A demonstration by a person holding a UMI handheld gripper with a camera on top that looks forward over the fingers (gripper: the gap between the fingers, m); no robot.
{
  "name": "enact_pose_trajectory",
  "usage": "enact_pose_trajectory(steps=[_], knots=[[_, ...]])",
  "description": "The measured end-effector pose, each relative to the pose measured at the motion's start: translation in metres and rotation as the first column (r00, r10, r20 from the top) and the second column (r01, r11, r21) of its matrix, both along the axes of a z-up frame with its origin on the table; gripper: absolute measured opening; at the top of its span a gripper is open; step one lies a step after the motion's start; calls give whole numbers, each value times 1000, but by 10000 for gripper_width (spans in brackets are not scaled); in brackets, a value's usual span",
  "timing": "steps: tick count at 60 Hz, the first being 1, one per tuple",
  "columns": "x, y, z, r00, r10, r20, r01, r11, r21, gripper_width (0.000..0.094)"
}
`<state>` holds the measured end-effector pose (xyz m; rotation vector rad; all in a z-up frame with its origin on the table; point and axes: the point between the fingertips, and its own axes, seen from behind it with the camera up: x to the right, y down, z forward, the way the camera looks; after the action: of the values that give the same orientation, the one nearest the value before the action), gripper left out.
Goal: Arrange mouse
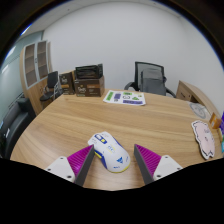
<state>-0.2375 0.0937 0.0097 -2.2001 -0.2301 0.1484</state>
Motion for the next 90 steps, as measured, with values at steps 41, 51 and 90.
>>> enact_pose_trajectory(steps=[41,51,90], knots=[[28,66,-20,952,-302,41,302,953,18,506],[29,54,-18,936,-349,55,353,930,-101,396],[400,117,39,912,-398,96,401,916,-11,385]])
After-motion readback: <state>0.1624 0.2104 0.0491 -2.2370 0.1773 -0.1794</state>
